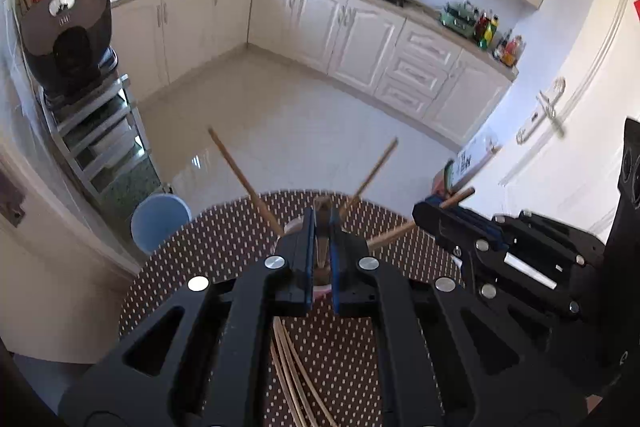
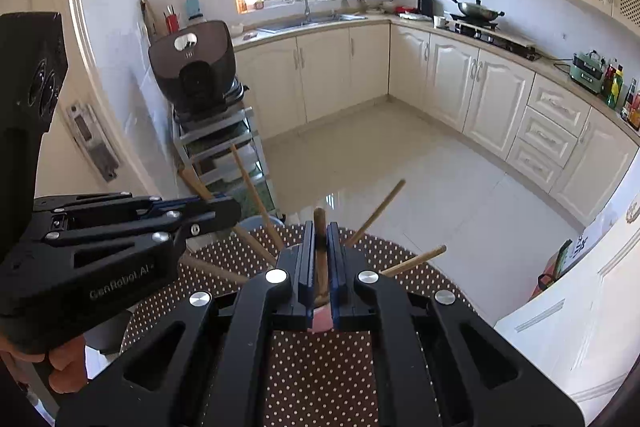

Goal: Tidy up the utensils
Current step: 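Lower the chopstick into the pink cup and open the left gripper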

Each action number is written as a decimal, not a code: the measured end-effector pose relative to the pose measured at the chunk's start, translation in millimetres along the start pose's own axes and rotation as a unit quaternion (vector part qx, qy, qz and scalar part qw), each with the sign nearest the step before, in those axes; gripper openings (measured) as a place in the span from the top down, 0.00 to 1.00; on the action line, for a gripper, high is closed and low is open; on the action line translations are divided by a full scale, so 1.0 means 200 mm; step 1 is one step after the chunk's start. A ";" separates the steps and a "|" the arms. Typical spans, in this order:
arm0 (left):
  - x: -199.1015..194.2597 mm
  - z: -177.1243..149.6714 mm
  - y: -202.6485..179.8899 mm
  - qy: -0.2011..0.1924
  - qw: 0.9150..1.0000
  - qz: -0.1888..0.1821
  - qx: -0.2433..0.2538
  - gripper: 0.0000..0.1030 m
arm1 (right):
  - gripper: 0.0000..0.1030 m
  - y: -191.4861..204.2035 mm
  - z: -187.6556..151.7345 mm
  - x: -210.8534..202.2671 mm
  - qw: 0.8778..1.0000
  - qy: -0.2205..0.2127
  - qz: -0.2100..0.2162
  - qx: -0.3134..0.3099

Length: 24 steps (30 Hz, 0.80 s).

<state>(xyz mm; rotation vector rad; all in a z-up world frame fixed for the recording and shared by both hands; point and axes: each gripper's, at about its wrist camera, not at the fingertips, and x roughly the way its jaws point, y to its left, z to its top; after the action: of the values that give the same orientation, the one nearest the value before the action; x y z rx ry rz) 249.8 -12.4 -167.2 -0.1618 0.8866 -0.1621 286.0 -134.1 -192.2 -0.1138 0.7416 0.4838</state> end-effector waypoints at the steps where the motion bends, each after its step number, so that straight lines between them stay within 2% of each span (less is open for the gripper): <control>1: 0.01 -0.01 0.00 0.007 1.000 0.002 0.002 0.93 | 0.96 0.00 0.00 0.01 1.000 0.006 0.001 0.002; 3: 0.03 -0.04 0.00 0.027 1.000 -0.001 0.002 0.93 | 0.96 0.00 -0.02 0.02 1.000 0.011 0.003 0.007; 10: 0.03 -0.09 0.00 0.049 0.999 0.000 -0.004 0.92 | 0.94 0.01 -0.03 -0.01 0.999 0.021 0.005 0.023; 21: -0.04 -0.16 -0.01 0.064 0.998 -0.002 -0.012 0.91 | 0.93 0.01 -0.06 -0.11 0.998 0.010 0.013 0.058; 23: -0.07 -0.18 -0.01 0.064 0.998 -0.002 -0.007 0.89 | 0.91 0.02 -0.07 -0.14 0.998 0.006 0.014 0.062; 24: -0.07 -0.18 -0.02 0.066 0.998 -0.001 -0.005 0.82 | 0.90 0.02 -0.07 -0.15 0.998 0.005 0.014 0.063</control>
<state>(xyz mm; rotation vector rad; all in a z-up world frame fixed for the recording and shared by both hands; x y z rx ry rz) 211.9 -15.0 -178.0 -0.1624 1.0185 -0.1719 256.7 -146.1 -182.5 0.0121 0.7825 0.4624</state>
